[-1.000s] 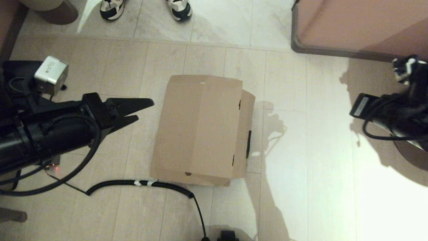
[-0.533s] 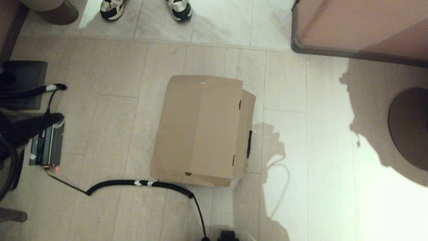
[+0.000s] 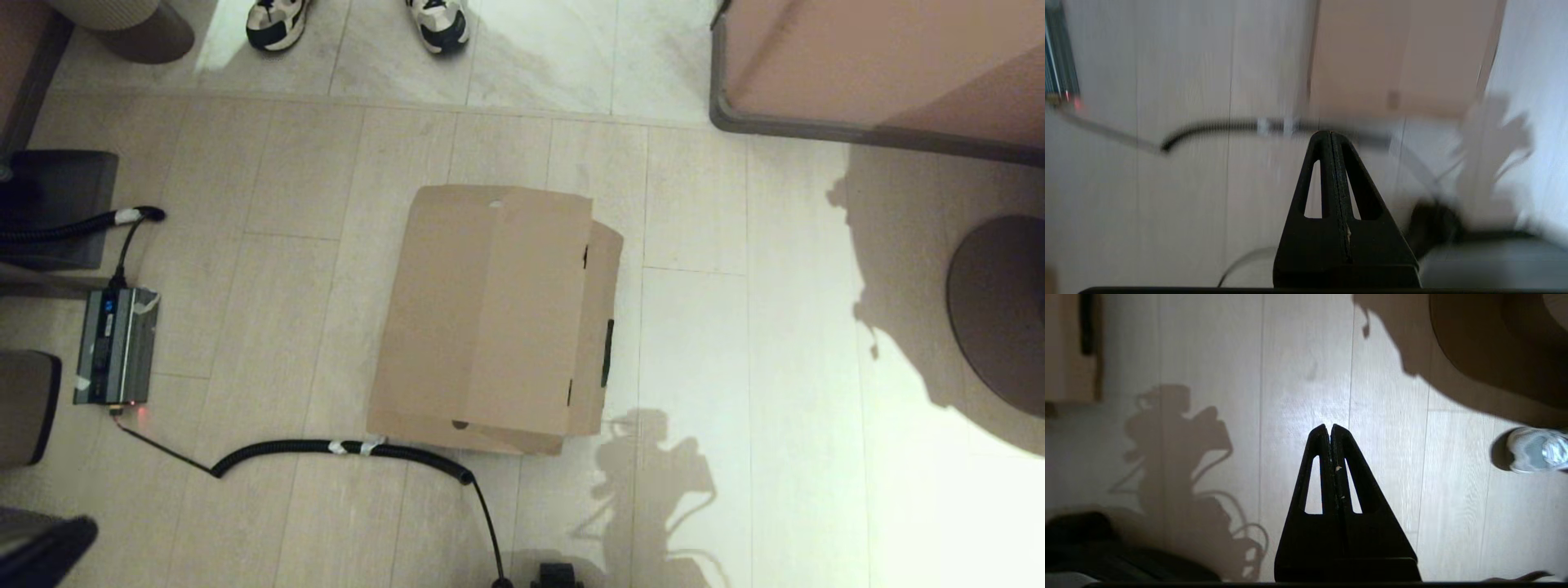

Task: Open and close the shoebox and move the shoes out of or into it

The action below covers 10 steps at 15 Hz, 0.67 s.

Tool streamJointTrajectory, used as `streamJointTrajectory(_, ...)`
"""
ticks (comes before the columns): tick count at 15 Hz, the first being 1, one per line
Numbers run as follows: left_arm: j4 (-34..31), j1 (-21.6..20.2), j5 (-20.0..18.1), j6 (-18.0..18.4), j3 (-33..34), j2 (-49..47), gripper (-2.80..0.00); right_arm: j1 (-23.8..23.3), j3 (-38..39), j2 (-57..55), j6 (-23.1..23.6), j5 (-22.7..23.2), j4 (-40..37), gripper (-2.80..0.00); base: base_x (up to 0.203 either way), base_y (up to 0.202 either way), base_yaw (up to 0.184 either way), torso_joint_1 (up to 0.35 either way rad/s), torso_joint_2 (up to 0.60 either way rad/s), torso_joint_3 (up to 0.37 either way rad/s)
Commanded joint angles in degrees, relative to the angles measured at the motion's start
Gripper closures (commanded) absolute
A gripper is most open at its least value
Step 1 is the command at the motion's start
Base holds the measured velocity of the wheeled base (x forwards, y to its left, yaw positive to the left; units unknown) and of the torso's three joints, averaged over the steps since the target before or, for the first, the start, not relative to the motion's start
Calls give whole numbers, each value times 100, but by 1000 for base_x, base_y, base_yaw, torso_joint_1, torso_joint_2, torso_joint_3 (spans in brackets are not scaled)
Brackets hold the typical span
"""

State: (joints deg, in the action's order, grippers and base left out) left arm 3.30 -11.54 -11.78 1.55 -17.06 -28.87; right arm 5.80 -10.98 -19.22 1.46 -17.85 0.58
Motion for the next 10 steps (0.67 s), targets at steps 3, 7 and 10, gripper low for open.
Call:
streamJointTrajectory(3,-244,35,697,477,1592,1242,0,-5,1028,330,55,280,-55,0,0,0,0,0,0,0)
streamJointTrajectory(7,-530,479,856,580,1636,1111,0,-305,701,-192,436,800,-578,0,0,0,0,0,0,0)
streamJointTrajectory(10,-526,946,867,561,1636,1881,0,-649,703,341,428,812,-567,0,0,0,0,0,0,0)
